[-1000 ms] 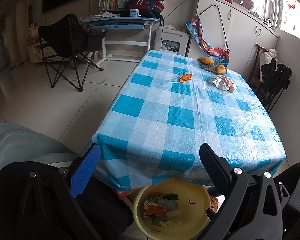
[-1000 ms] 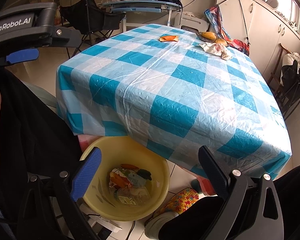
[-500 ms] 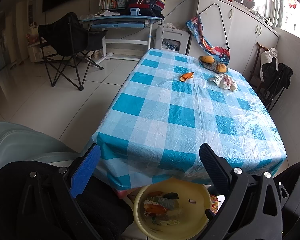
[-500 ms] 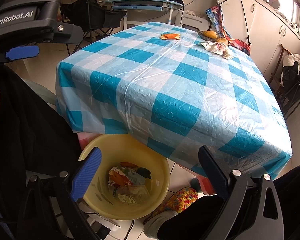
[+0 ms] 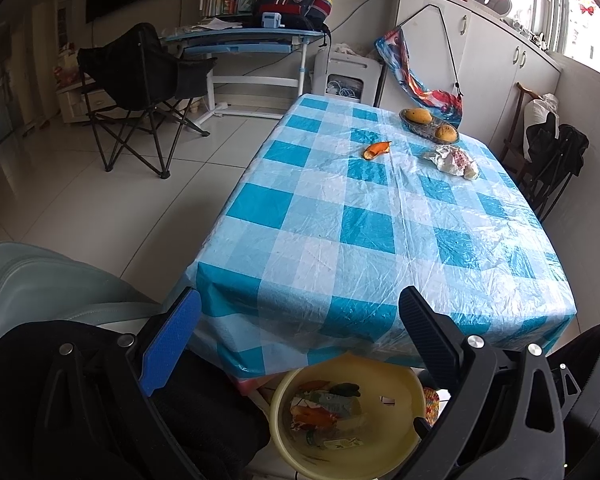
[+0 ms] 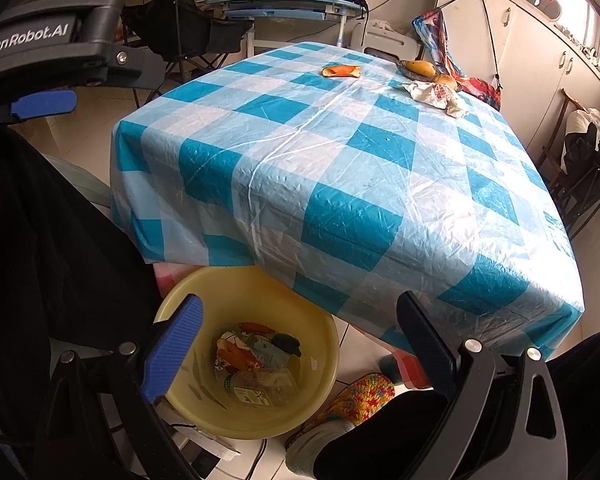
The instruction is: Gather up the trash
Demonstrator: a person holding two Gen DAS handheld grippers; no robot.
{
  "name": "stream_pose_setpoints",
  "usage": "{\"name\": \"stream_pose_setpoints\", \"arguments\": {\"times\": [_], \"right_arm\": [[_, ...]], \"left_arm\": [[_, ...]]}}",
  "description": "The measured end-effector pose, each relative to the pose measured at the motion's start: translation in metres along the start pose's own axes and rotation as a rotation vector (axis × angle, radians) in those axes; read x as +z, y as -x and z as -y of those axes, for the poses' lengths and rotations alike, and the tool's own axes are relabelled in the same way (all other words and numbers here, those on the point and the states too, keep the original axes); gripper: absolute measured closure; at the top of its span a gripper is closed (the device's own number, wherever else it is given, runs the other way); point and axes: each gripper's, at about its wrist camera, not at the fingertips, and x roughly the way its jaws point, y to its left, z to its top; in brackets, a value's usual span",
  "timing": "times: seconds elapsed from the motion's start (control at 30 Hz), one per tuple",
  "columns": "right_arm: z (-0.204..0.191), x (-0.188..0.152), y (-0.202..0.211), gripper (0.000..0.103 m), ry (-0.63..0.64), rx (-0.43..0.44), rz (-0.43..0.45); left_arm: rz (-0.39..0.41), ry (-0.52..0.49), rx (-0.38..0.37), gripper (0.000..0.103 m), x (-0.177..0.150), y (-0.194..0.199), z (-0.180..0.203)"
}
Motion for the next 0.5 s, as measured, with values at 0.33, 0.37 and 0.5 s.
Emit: {"name": "stream_pose_setpoints", "arguments": {"times": [0.33,0.37,0.5], "right_arm": [[0.0003,0.0009,0.0003,0.010,-0.001,-0.001,-0.002],[0.0004,0.0009,0.0004,0.010,-0.002,-0.001,-0.002],[0.0072,0.0049,0.0027,0.010,-0.039,0.020,-0.001]], "left_arm": [[-0.002,0.000,0.000,0.007,0.0007,-0.0003,0.0002],[-0.001,0.000,0.000,0.007,0.0014,-0.0006,0.0003],[-0.004,0.016,-0.014,0.007,0.0028,0.0011,-0.0040]]}}
